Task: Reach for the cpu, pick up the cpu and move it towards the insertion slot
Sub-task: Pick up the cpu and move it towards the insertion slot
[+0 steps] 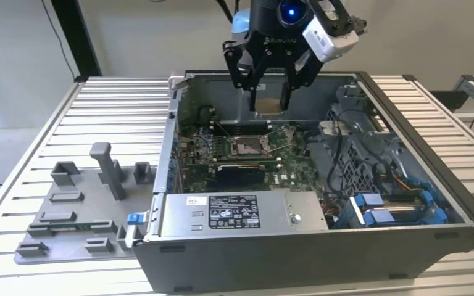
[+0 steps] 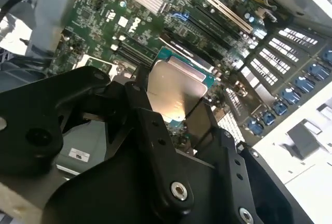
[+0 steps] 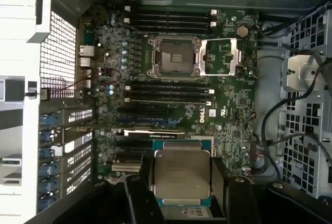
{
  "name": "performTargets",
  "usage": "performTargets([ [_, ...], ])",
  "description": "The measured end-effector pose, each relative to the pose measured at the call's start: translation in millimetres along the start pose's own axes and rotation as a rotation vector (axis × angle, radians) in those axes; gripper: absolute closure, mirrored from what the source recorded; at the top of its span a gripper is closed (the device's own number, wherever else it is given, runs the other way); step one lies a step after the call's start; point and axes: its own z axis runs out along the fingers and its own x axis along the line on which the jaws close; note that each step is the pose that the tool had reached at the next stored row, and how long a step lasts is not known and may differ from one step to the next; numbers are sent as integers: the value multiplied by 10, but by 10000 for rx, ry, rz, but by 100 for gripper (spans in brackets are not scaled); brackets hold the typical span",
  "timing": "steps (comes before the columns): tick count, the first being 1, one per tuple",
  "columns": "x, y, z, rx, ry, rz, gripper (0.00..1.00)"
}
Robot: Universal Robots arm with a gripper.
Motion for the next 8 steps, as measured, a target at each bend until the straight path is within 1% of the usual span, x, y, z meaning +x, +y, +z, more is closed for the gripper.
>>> performTargets([
  [3,-1,4,1,5,0,1,100],
  [6,-1,55,18,74,1,6,100],
  [8,-2,102,36,91,0,10,100],
])
